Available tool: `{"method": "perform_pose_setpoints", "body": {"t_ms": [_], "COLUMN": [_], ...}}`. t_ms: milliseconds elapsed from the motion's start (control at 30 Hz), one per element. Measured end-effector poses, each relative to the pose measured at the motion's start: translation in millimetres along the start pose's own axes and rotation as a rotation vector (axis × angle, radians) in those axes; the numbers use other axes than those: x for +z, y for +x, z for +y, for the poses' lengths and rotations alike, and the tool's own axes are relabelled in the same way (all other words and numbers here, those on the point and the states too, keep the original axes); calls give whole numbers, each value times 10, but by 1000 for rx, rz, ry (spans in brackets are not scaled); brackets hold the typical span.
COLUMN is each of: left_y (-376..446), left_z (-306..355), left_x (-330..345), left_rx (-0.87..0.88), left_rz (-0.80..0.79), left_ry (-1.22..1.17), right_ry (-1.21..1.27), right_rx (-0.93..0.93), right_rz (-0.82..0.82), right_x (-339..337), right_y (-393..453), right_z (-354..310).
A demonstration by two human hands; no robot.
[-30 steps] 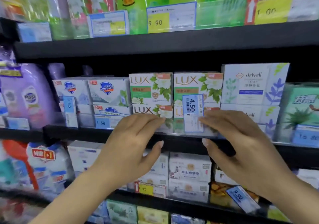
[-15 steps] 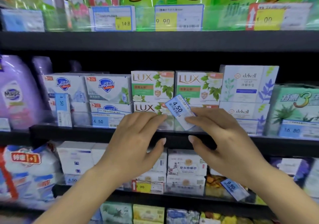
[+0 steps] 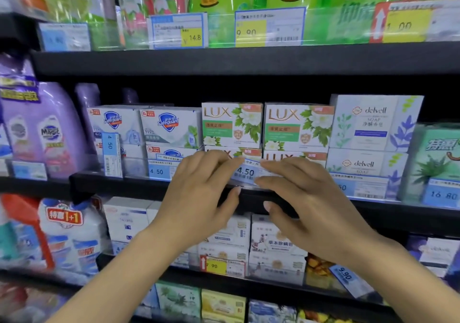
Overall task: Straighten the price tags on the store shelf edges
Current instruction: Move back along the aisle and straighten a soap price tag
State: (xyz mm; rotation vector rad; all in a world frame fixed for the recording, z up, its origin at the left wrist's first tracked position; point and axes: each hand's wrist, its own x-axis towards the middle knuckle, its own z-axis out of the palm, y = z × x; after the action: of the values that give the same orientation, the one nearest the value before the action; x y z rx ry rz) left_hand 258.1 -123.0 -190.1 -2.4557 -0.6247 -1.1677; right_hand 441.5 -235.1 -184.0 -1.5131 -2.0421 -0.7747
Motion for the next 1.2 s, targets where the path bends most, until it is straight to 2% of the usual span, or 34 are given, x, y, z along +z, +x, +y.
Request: {"method": "perform_pose_setpoints", "body": {"t_ms": [367, 767, 1000, 1200], "left_y": [-54, -65, -75, -102], "left_z": [28, 79, 70, -68], "left_x": [5, 6, 3, -30], "left_rx": [-47, -52, -57, 36], "left_rz": [-47, -29, -30, -20], "left_ry": [27, 59, 17, -52], "right_ry": [4, -54, -54, -71], "right_rx": [-33, -72, 3, 67], "right_rz": [63, 87, 84, 81], "right_x": [57, 140, 127, 106], "right_y": [-175, -234, -198, -164], "right_z": [108, 122, 61, -34]}}
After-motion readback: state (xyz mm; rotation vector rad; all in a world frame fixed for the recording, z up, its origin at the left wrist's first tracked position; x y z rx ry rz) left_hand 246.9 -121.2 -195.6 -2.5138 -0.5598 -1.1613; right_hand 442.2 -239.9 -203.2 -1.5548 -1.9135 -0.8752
